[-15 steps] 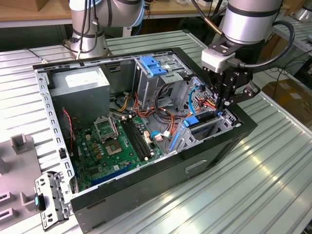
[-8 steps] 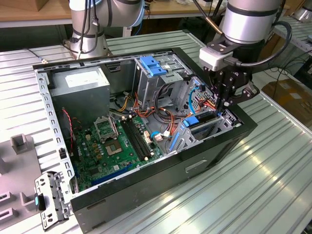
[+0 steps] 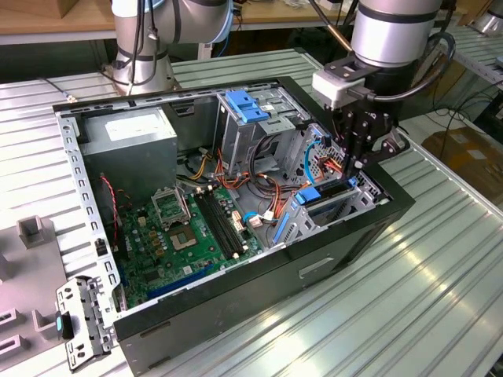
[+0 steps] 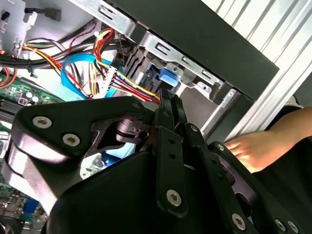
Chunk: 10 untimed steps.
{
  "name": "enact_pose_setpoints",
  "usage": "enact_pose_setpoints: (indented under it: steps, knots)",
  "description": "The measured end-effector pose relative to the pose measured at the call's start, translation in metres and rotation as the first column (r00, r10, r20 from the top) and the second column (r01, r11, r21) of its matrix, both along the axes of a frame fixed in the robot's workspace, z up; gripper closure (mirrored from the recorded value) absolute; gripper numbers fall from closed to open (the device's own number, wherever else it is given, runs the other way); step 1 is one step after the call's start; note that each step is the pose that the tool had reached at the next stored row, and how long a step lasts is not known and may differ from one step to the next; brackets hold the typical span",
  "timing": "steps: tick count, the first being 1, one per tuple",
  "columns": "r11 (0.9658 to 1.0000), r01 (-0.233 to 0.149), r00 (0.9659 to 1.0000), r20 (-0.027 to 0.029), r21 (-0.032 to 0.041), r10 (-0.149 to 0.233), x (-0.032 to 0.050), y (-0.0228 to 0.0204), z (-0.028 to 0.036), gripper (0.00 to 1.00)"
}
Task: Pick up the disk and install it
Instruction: 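Insert the first disk wire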
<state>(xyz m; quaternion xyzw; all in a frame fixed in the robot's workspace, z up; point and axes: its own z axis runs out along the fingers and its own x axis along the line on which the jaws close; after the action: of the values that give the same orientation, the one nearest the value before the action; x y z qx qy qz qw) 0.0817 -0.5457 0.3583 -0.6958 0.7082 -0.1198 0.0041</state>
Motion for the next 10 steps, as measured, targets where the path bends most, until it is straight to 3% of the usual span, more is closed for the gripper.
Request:
enact_pose_setpoints:
  steps: [1, 6, 8, 10]
  knots:
    - [1.0, 0.004, 1.0, 0.0, -0.0002, -0.004, 0.0, 0.002, -0.0016, 0.84]
    - [0.9986, 0.053, 0.9986, 0.0013, -0.0001, -0.053, -0.0004, 0.0039, -0.0067, 0.84]
    - [0.9984, 0.057, 0.9984, 0.003, 0.0001, -0.057, -0.0012, 0.0077, -0.0069, 0.84]
    - [0.9984, 0.057, 0.9984, 0.003, 0.0001, -0.057, -0.0035, 0.0086, -0.0069, 0.84]
